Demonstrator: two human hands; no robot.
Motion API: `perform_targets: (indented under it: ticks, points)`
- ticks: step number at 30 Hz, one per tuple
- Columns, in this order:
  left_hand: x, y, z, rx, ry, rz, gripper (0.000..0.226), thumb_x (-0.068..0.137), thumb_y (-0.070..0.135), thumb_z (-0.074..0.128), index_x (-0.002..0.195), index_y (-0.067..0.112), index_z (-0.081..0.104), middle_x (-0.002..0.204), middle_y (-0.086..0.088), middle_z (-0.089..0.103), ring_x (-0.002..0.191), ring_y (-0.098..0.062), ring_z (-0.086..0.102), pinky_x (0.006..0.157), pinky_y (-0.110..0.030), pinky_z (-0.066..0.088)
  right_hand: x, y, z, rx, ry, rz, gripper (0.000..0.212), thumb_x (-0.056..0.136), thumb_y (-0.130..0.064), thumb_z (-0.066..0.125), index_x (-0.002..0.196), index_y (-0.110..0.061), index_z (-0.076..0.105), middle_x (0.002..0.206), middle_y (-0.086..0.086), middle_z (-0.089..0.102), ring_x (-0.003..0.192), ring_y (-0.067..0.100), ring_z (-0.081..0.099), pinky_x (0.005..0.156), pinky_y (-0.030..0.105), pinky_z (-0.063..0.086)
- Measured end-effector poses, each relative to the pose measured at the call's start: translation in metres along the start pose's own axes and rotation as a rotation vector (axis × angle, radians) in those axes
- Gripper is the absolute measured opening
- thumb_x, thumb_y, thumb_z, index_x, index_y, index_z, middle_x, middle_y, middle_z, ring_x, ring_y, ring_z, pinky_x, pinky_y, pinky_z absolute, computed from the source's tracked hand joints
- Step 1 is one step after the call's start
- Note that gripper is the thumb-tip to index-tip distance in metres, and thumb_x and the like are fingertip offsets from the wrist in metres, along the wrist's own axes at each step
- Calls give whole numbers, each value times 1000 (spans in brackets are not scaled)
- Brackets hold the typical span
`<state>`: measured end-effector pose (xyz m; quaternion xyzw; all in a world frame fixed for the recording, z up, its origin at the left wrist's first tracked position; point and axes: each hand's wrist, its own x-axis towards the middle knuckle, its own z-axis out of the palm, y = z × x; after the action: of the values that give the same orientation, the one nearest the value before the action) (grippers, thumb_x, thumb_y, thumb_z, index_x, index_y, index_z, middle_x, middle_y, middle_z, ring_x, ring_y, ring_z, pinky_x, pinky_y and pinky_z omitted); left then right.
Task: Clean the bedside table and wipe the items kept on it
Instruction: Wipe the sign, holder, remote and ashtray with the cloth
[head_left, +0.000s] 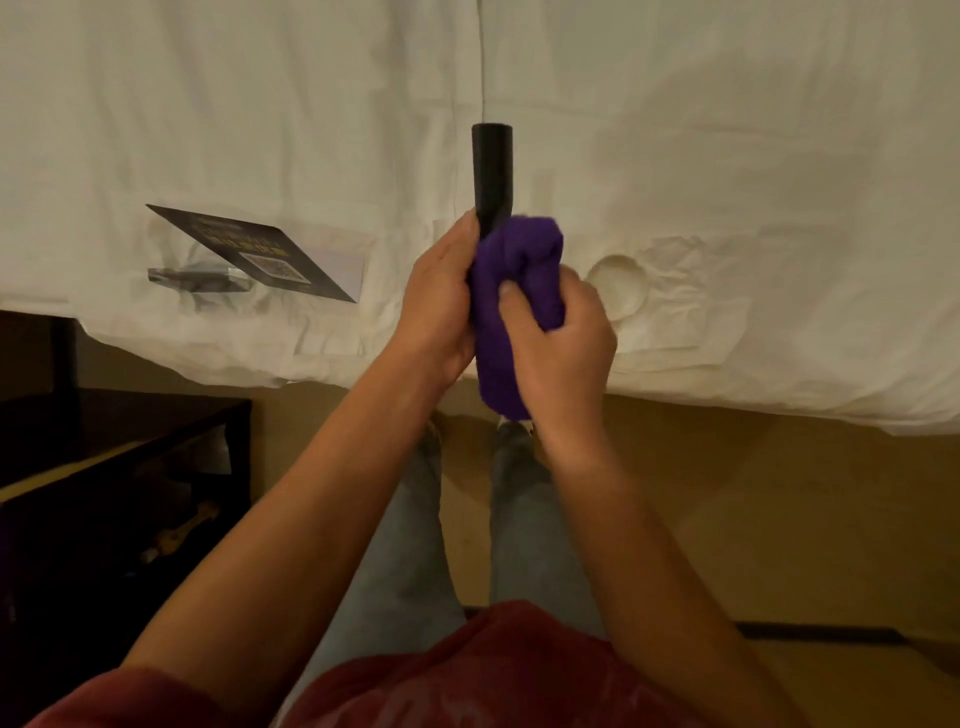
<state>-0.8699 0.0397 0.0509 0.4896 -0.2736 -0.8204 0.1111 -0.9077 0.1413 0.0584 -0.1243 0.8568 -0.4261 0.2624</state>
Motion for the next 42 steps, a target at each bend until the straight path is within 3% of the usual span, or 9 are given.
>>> perform_targets:
  ticks: [5, 9, 12, 22, 27, 31, 35, 38, 42]
  points:
    - [7, -5, -37, 257, 16, 71, 33, 98, 19, 66, 130, 10, 63, 101, -1, 69, 91, -15, 70, 88, -36, 58, -4, 23, -25, 5, -115, 188, 7, 93, -38, 71, 88, -35, 67, 85, -11, 72, 81, 4, 67, 74, 31, 55]
    - [4, 0, -42, 563, -81, 146, 35, 98, 19, 61, 131, 12, 52, 105, -11, 72, 88, -27, 75, 80, -40, 62, 41, 1, -48, 90, 59, 110, 8, 92, -40, 70, 96, -33, 68, 86, -17, 71, 80, -5, 67, 74, 21, 52]
    - [3, 5, -29, 626, -96, 137, 42, 105, 50, 37, 129, 23, 59, 96, 0, 74, 76, -15, 66, 71, -27, 54, 75, -29, -39, 28, 77, -70, 16, 94, -36, 68, 103, -22, 69, 85, -14, 68, 77, -2, 64, 71, 12, 49]
    - [15, -6, -2, 238, 108, 158, 55, 106, 54, 33, 122, 17, 71, 112, -5, 78, 108, -18, 73, 99, -36, 57, 25, 1, 9, -13, -46, -41, 14, 98, -40, 61, 97, -26, 63, 86, -3, 66, 77, 8, 63, 66, 23, 50]
    - [19, -20, -4, 240, 359, 107, 52, 101, 59, 47, 90, 15, 72, 83, 1, 73, 77, -11, 71, 73, -24, 57, -6, 28, 5, -22, -137, 60, 21, 95, -48, 58, 94, -28, 63, 84, -7, 67, 77, 3, 63, 66, 16, 47]
    - [29, -5, -9, -124, 378, 135, 46, 101, 47, 56, 67, 16, 51, 60, 0, 44, 50, -13, 44, 48, -26, 39, -10, 52, -9, -28, -249, 188, 24, 86, -54, 60, 85, -31, 63, 78, -10, 68, 75, 0, 63, 60, 10, 44]
    - [39, 11, -27, -309, 270, 155, 28, 96, 21, 65, 73, 14, 50, 64, -3, 43, 57, -19, 49, 62, -31, 46, -1, 84, -38, 236, -162, 627, 19, 84, -46, 69, 90, -30, 76, 90, -4, 79, 91, 18, 74, 83, 41, 62]
    - [48, 11, -33, -355, 223, 120, 9, 94, -4, 45, 90, 3, 51, 81, -12, 65, 87, -33, 72, 91, -46, 57, 4, 91, -43, 514, -147, 890, 20, 81, -39, 76, 97, -28, 80, 95, 2, 82, 89, 22, 79, 66, 34, 62]
    - [60, -9, -37, -128, 243, 85, 39, 94, -18, 37, 123, 8, 45, 125, -26, 67, 119, -41, 66, 111, -53, 47, 19, 86, -30, 540, -198, 827, 23, 84, -41, 75, 103, -29, 79, 98, 0, 81, 90, 18, 79, 70, 33, 60]
